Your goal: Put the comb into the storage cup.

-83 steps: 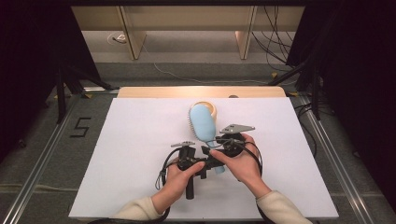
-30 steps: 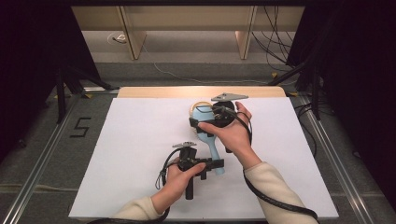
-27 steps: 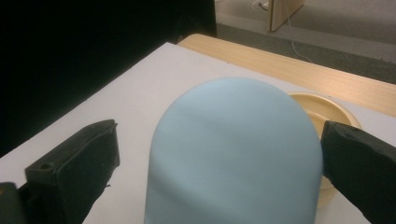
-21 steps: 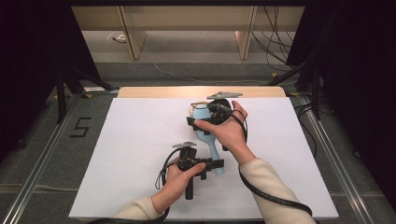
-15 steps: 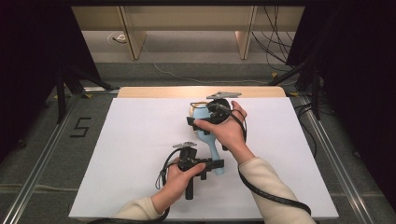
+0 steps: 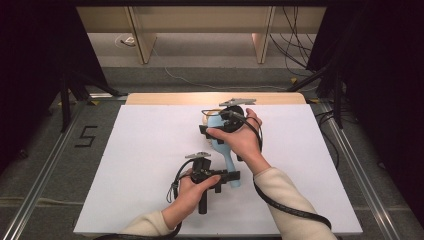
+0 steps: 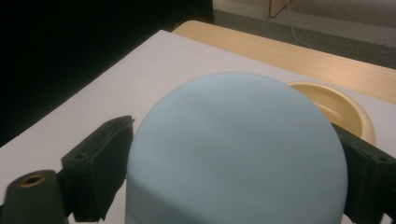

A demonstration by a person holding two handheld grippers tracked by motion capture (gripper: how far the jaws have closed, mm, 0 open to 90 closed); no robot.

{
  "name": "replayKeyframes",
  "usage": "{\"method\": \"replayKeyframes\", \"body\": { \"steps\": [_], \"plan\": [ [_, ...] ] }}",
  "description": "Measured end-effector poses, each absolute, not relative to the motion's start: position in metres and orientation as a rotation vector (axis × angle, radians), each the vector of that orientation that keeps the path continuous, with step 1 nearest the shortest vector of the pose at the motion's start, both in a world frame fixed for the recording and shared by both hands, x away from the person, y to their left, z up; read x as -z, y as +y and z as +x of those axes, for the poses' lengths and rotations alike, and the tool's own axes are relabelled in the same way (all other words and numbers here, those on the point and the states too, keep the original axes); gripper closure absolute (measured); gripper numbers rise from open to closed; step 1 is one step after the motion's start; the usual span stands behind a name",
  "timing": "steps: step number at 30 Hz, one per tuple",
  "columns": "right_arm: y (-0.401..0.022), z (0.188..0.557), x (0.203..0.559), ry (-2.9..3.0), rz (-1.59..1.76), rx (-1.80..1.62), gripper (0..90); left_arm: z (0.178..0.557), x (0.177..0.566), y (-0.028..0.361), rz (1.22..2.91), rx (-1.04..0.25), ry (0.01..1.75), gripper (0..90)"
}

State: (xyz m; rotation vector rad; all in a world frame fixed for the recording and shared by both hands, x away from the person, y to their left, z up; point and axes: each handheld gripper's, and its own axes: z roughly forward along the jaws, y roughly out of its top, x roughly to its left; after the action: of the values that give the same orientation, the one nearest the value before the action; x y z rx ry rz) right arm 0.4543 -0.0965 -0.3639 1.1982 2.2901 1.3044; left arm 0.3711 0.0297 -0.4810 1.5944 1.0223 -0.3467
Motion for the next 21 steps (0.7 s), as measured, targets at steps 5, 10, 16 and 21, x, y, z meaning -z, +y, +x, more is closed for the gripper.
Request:
{"method": "replayKeyframes", "body": {
  "steps": [5,10,16,21],
  "plan": [
    [-0.0971,0.4538,0.3644,2.290,1.198,-1.304,19.1,0.3709,0.4809,0.0296,1.594,0.348,1.022,65.4],
    [-0.0977,0.4531,0.3644,2.285,1.211,-1.301,19.6,0.3709,0.4812,0.0293,1.600,0.349,1.021,65.4],
    [-0.0967,0.4514,0.3636,2.281,1.218,-1.294,20.0,0.3707,0.4810,0.0292,1.602,0.343,1.020,65.5],
    [-0.0962,0.4504,0.3631,2.274,1.220,-1.288,20.2,0.3706,0.4809,0.0290,1.603,0.342,1.019,65.4]
  ]
}}
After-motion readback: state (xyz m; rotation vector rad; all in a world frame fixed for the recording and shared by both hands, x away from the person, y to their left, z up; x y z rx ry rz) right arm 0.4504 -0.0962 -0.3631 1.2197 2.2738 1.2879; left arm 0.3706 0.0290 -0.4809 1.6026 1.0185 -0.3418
